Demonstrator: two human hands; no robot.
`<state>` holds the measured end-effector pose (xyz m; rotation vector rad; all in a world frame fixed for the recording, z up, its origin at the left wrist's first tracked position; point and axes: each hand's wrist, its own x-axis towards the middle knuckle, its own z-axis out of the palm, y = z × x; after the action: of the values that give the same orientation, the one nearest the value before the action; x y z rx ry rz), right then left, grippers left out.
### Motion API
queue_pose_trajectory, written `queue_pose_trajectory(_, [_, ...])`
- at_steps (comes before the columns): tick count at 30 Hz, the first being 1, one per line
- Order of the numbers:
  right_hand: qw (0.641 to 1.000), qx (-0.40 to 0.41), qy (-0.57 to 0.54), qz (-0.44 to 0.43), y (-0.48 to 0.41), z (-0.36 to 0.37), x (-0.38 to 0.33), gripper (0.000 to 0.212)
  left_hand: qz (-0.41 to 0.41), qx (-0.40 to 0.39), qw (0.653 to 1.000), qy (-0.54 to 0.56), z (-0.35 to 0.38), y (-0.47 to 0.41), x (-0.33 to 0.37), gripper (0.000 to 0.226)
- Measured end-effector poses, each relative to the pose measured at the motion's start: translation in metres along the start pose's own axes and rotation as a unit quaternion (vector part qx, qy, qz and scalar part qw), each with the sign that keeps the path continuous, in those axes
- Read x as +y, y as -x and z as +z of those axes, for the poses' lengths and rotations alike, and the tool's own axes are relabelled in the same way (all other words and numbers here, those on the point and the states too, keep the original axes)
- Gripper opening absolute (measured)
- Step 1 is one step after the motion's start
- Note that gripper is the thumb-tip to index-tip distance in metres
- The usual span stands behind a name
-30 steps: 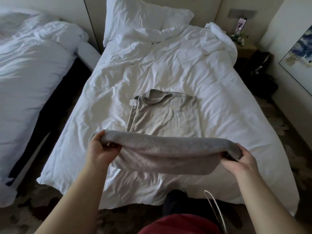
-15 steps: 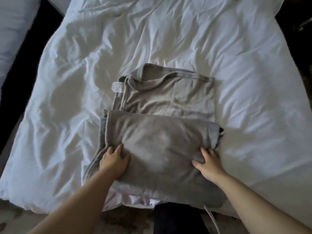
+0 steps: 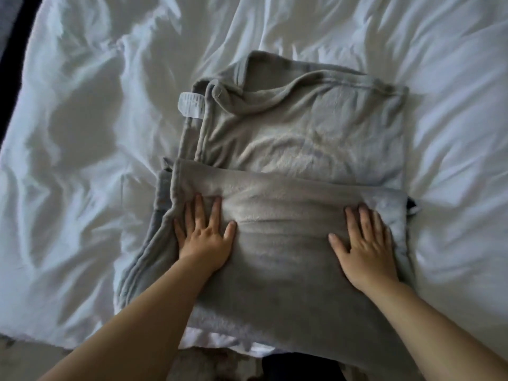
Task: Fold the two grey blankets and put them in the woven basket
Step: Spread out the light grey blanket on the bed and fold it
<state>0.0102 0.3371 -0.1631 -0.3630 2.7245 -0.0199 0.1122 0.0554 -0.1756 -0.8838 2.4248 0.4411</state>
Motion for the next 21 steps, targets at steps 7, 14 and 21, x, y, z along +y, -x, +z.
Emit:
queue_pose_trajectory(7, [0.992, -0.123, 0.006, 0.033, -0.018, -0.017, -0.015, 0.073, -0.053, -0.066, 0.994, -0.063, -0.024, -0.004, 0.022, 0.068])
queue_pose_trajectory(14, [0.945, -0.325, -0.014, 0.023, -0.07, -0.094, -0.023, 0.059, -0.101, -0.018, 0.98, 0.168, -0.107, -0.003, 0.054, 0.042])
queue_pose_trajectory(21, [0.969, -0.207, -0.132, 0.034, -0.142, -0.154, -0.024, 0.023, -0.043, 0.054, 0.981, 0.18, -0.167, -0.044, 0.073, 0.056])
